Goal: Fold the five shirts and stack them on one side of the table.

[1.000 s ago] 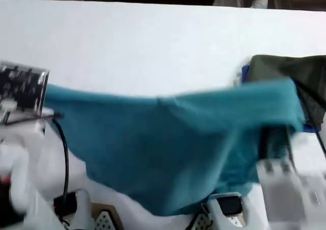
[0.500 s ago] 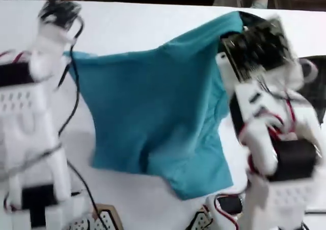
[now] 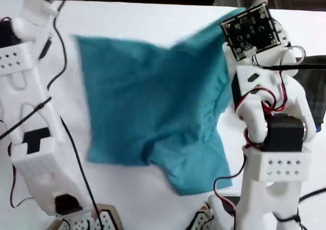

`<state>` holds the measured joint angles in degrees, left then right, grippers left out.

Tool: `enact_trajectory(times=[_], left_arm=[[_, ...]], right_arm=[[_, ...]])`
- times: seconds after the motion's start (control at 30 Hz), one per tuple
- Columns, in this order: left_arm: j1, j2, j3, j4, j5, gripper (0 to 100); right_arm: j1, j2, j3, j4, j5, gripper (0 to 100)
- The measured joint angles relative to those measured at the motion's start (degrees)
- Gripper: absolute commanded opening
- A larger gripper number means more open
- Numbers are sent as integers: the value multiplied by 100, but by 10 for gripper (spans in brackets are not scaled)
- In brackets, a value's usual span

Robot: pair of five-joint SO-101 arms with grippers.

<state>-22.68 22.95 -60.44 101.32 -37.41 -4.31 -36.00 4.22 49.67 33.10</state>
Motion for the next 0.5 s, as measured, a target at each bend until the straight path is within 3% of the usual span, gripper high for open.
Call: enact_trajectory(times=[0.4, 0.5], left_arm=[[431, 273, 290, 0, 0, 28], [703, 607, 615, -185, 281, 95]], right_arm=[[-9, 1073, 0, -211, 18, 20], [-18, 1090, 0, -167, 18, 20]])
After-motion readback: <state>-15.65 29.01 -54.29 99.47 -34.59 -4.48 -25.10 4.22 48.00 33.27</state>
